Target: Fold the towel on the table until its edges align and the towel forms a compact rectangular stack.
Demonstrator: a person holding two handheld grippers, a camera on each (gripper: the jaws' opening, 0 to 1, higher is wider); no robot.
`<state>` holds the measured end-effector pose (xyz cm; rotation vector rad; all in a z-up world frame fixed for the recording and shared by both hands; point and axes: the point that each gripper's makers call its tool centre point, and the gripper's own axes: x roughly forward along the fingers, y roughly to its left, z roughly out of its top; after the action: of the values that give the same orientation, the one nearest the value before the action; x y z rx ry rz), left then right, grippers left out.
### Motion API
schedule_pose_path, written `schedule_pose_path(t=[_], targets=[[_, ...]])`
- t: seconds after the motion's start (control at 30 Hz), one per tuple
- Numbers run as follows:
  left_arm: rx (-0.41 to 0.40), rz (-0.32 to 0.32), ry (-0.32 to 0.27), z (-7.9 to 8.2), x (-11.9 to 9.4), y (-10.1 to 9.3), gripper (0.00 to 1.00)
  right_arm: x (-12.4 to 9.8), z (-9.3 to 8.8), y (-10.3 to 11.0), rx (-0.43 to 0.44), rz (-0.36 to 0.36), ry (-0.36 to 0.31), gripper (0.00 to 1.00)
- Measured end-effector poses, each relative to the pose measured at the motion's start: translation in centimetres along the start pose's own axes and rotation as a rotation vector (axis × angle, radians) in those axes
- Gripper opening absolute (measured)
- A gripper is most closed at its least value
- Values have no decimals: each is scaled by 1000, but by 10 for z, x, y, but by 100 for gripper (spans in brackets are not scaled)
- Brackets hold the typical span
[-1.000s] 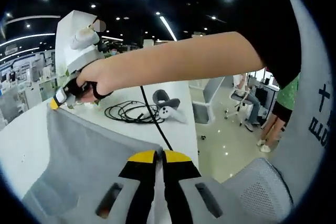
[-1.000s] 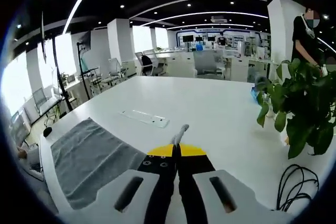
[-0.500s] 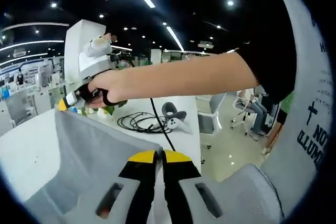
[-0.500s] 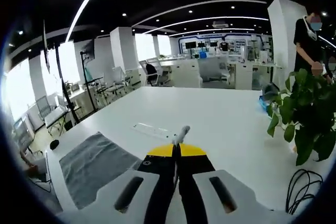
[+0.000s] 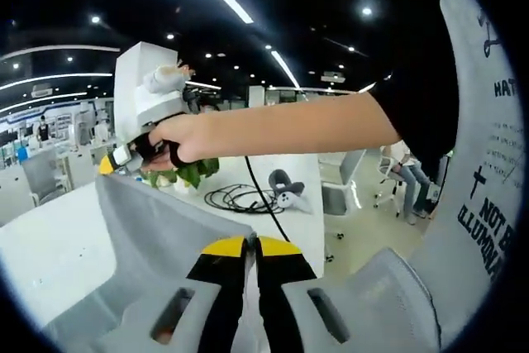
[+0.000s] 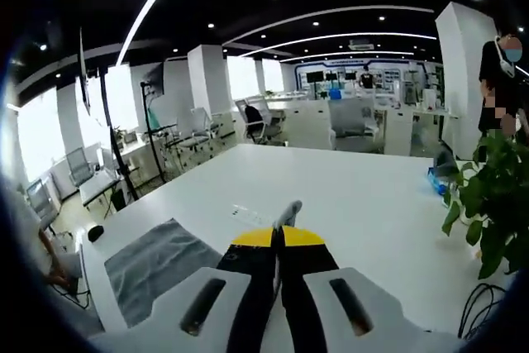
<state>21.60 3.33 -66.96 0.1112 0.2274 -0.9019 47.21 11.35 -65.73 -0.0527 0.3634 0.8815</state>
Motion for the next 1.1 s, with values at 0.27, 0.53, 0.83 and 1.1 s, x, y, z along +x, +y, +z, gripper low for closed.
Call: schedule_pose_path(t=[0.27,0.53,0.83,1.1], targets=[[4,60,-30,7,-33,17,4,19,24,37,-28,51,-22,0],[4,143,-57,13,-70,38,4,34,43,66,-51,89,-38,0],[-3,223,-93,19,-104,54,4,48,61,97,-79,127,-51,0],[-26,262,-129,22,-127,59,4,57,67,129,-98,178,-55,0]])
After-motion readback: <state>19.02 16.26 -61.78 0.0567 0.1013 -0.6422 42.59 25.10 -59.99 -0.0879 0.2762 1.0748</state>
